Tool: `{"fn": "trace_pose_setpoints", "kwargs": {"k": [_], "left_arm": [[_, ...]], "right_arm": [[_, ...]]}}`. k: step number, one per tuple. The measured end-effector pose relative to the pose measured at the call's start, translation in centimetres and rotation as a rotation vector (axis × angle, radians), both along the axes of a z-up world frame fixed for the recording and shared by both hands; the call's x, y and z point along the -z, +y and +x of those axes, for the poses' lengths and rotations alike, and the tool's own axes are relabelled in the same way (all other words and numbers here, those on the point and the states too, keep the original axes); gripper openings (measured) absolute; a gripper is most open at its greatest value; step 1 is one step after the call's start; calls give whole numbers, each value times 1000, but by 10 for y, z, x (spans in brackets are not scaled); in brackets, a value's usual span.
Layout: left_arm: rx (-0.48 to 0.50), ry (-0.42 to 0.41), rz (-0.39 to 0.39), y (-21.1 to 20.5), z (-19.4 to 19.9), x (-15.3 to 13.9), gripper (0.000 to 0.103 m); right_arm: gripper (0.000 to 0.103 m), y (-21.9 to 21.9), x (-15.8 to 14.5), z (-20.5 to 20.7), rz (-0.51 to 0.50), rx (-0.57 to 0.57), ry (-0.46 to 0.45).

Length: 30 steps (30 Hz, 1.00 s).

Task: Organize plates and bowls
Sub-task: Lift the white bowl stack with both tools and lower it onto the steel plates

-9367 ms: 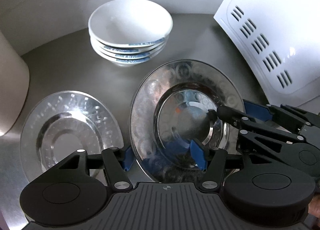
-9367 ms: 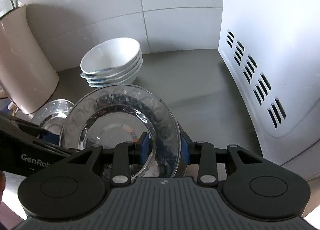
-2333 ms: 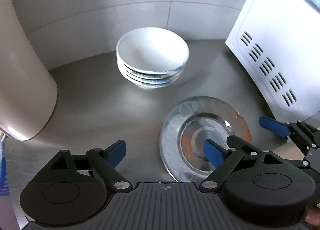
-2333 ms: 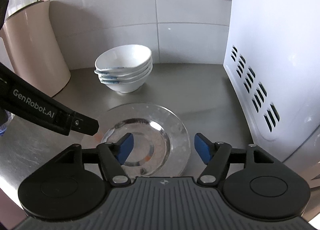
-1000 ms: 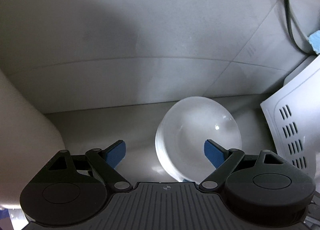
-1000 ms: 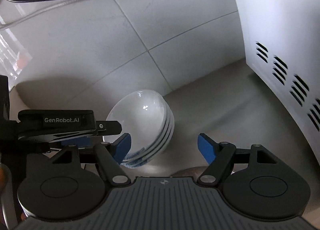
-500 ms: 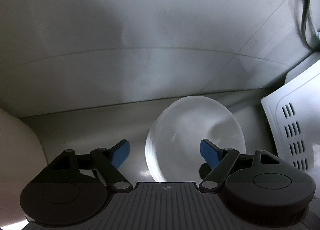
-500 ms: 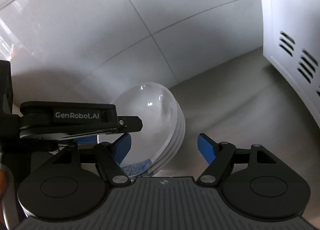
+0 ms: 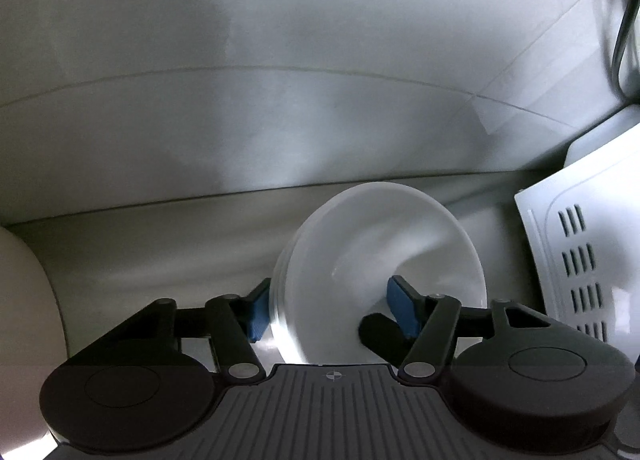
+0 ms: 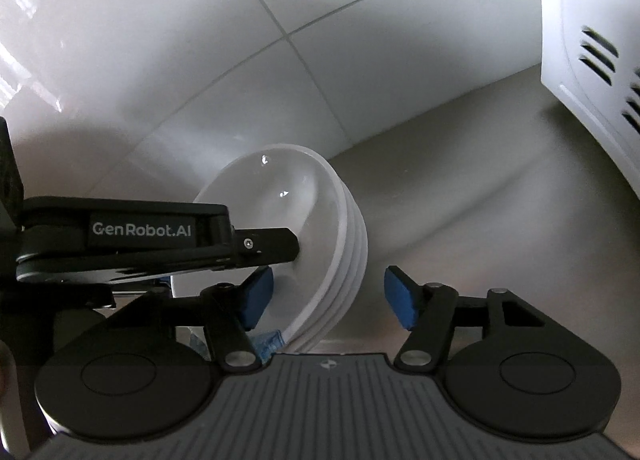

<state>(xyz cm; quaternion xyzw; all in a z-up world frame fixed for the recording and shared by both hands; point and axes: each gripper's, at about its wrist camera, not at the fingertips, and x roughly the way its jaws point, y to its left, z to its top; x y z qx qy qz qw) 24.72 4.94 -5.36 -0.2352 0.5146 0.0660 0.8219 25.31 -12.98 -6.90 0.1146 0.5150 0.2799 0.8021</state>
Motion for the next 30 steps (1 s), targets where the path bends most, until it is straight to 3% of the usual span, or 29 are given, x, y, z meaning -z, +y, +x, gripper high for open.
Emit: {"fn": "trace_pose_setpoints", "kwargs": {"k": [5,13,30], "left_arm": [[7,-1,16,-3,0,-1,103],[26,2,71,-9,0,-4,103],[20,-7,80,-13,-1,-12,103]], "right_arm": [[64,2,3,3,36,-24,21],[63,9,-1,-3,4,-34,-7],[59,14,-2,-11,-1,-52,-46]]}}
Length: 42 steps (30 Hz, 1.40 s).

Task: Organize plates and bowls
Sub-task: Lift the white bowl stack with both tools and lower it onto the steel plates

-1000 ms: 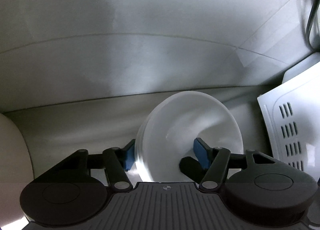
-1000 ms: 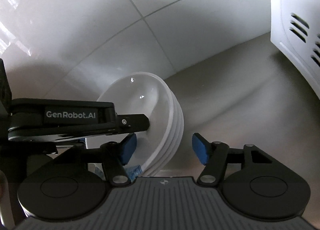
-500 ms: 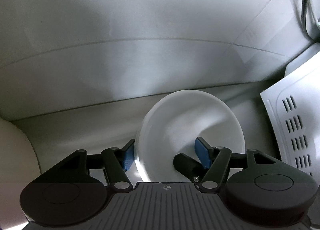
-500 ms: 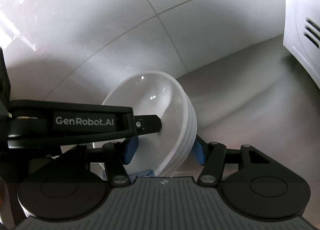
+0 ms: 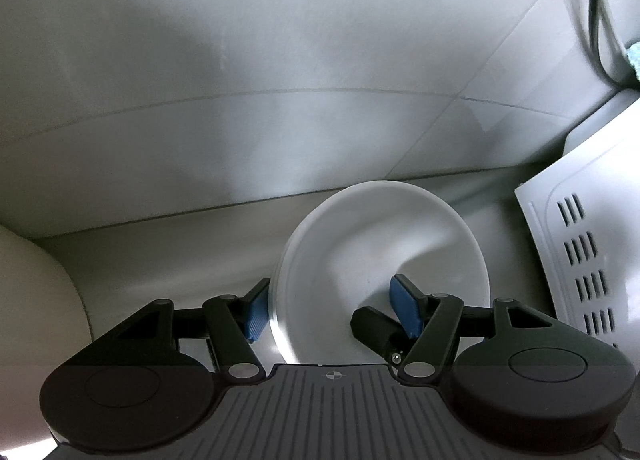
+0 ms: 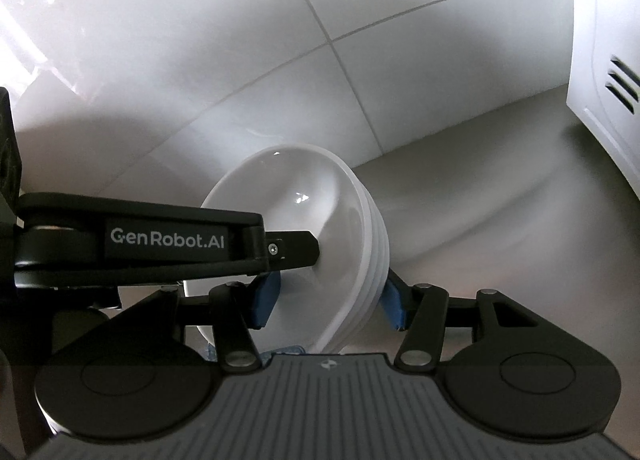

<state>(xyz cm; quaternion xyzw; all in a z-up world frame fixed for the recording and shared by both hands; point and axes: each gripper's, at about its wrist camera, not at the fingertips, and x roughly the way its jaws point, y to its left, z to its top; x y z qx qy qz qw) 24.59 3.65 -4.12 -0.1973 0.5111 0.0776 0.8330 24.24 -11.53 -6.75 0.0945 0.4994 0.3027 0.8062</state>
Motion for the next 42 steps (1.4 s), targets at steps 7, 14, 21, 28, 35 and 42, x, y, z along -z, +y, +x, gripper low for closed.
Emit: {"fn": "trace_pose_setpoints", "kwargs": {"k": [7,14,21,28,35,42], "left_arm": [[3,-9,5,-2,-4,-7,103],[8,-25,18,-12,-12,-17,103],[20,-42,30,-27,-24,-29,103],[44,-62,41,-49,-40,-41,103],[71,-75,45,-72,-60,-47,103],[100,-73,47,-98,-74,-49,103]], "right_arm": [[59,-4,-1,-2,8,-5,-10],[57,-6,4,-6,15,-5,-20],[57,-16,0,-13,24,4,-33],[56,-28,-7,-22,26,23,-47],[56,-43,-9,-36,23,44,-58],[56,-64,-16,-50,21,67,-56]]}}
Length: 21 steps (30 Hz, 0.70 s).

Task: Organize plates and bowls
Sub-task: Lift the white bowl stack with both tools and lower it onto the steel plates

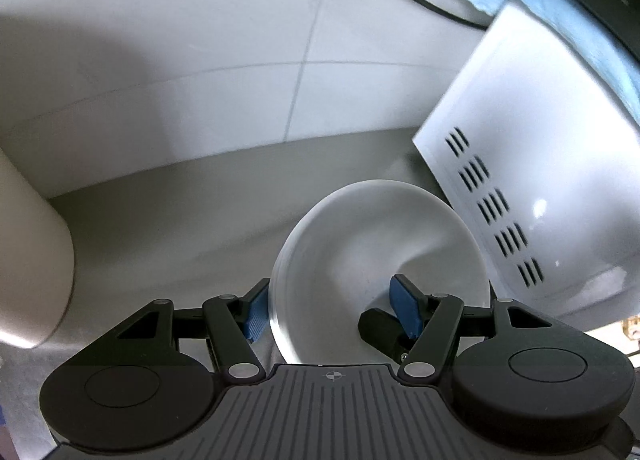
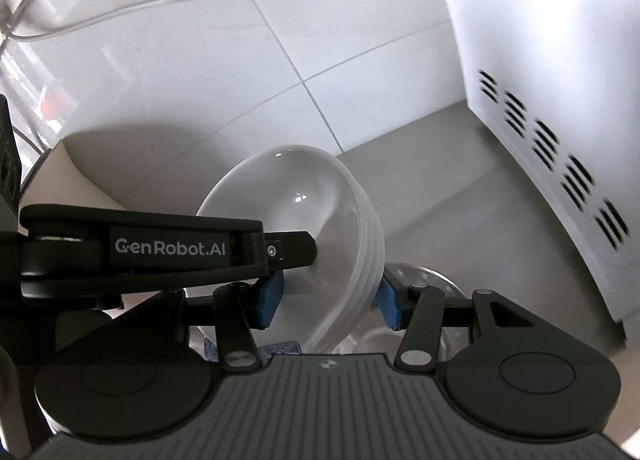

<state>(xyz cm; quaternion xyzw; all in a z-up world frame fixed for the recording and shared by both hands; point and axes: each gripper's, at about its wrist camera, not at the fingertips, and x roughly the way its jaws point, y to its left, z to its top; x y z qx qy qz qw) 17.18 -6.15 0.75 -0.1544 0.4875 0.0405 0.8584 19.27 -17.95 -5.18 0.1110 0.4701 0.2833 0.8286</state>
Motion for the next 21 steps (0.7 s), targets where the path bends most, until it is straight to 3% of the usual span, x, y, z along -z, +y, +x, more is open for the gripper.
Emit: {"fn": "trace_pose_setpoints", "kwargs": {"k": [21], "left_arm": [[44,73,-27,-34,-14,29,103]], "right_arm": [[56,-51,9,-28,-38,29,84]]}}
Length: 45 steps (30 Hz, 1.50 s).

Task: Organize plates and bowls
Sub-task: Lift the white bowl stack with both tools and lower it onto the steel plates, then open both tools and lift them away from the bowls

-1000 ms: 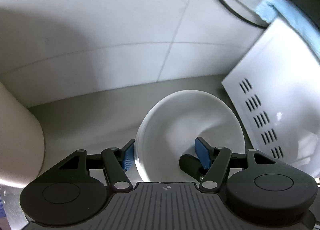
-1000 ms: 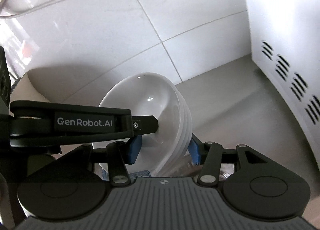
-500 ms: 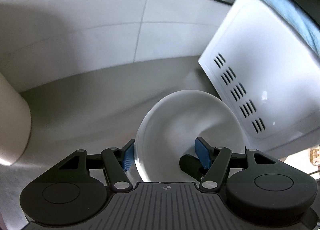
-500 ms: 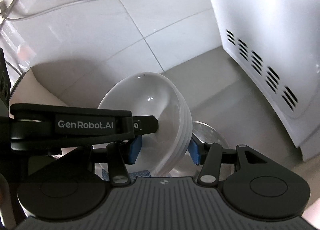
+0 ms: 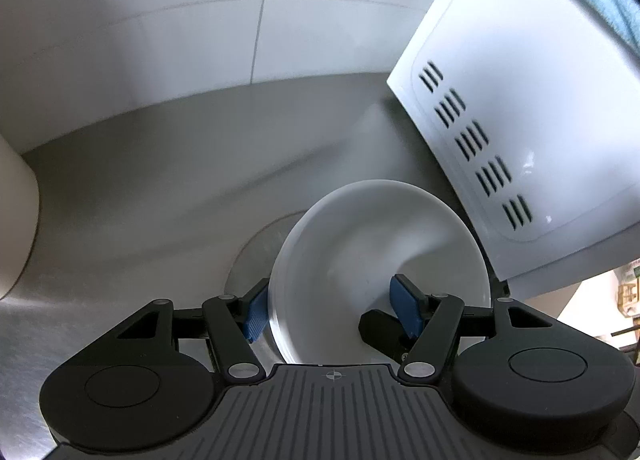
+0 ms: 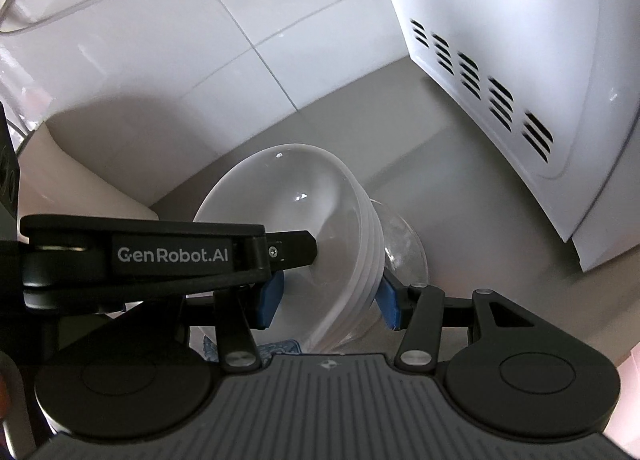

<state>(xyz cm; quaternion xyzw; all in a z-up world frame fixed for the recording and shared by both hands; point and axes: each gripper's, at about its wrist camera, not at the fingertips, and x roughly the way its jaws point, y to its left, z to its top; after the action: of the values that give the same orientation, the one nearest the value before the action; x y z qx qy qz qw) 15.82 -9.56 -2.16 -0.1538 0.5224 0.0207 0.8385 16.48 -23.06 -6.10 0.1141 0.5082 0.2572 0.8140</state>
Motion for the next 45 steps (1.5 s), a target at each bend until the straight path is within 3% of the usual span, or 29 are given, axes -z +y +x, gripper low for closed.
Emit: {"fn": "trace_pose_setpoints", "kwargs": {"k": [27,37,45], "left_arm": [[-2,65,-21,-1,15,35,103],[9,28,21,1,14,26,103],[0,-19,65,1,6,16,103]], "right_arm": [[56,11,27,12,-31,10,88],[57,18,26,12,-43,-28,41],[68,12,16,10,-24,-36,2]]}}
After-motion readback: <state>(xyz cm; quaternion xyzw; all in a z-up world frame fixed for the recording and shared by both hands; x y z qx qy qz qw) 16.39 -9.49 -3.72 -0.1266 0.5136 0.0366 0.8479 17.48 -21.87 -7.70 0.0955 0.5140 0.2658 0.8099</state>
